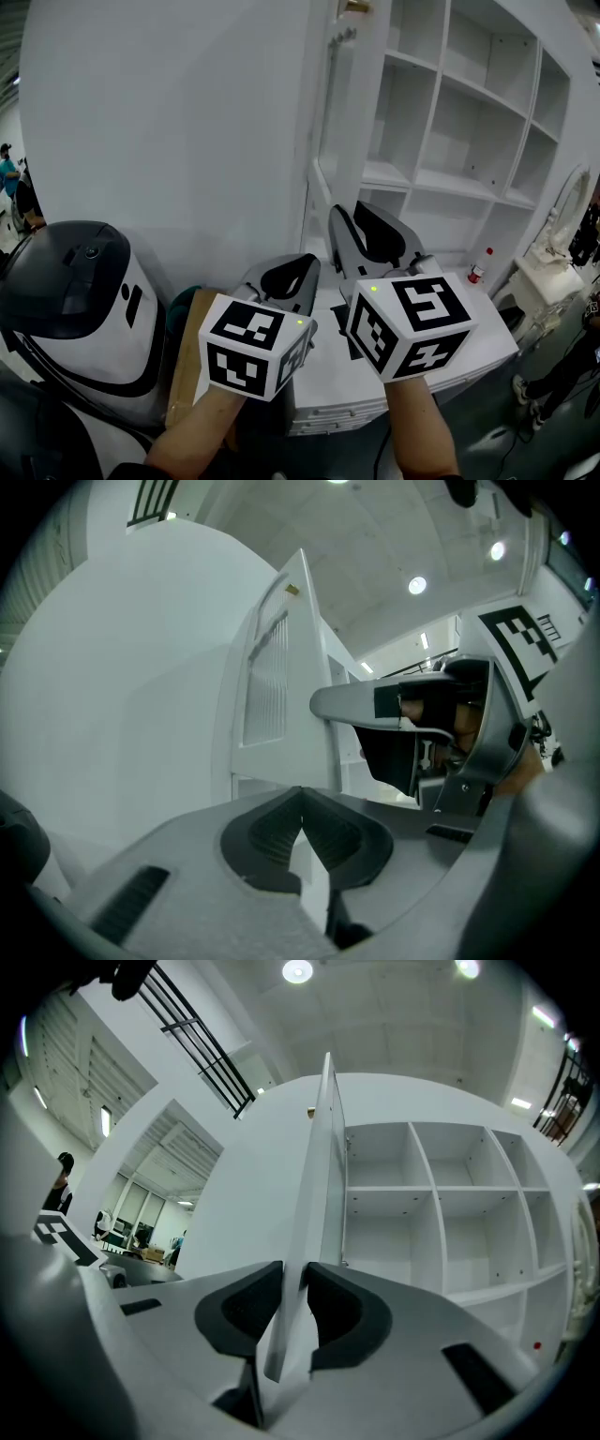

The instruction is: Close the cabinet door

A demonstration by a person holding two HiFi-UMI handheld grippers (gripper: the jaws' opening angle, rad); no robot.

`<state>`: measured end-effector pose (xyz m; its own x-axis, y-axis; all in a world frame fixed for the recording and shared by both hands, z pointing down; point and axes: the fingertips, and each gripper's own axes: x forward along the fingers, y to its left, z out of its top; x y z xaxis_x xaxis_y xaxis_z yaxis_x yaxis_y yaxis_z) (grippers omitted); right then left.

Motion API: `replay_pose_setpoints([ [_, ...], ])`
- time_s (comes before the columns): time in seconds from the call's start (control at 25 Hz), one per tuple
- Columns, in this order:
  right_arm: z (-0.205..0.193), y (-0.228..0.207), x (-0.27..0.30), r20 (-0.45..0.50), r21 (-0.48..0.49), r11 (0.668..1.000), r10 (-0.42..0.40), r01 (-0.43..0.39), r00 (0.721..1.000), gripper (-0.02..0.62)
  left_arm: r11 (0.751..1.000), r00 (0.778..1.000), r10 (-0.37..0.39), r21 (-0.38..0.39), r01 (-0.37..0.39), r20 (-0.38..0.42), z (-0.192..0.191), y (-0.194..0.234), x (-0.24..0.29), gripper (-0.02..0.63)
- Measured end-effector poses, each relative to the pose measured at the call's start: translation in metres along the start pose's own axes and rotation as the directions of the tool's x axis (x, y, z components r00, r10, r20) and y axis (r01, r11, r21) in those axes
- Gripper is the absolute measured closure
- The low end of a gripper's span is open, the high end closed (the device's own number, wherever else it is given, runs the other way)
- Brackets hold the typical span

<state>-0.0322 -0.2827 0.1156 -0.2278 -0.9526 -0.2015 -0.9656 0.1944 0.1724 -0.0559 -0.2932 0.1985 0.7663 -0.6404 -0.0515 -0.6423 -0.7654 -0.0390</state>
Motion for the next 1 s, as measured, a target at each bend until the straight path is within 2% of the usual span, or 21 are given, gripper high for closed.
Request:
replay_pose_setpoints([
  [0.68, -0.005, -0.032, -0.013, 0.001, 0.065, 0.997, -0.041, 0.041, 0.999, 0.520, 0.998, 0.999, -0.052, 0.025, 0.052, 0.010, 0.002, -0.015, 0.014, 0.594],
  [1.0, -0.007, -0.046, -0.017, 0.018, 0.095, 0.995, -0.031, 0.029, 0.999, 0.523, 0.997, 0.998, -0.063, 0.035, 0.063, 0.011, 0.002, -0.023, 0.026, 0.594],
])
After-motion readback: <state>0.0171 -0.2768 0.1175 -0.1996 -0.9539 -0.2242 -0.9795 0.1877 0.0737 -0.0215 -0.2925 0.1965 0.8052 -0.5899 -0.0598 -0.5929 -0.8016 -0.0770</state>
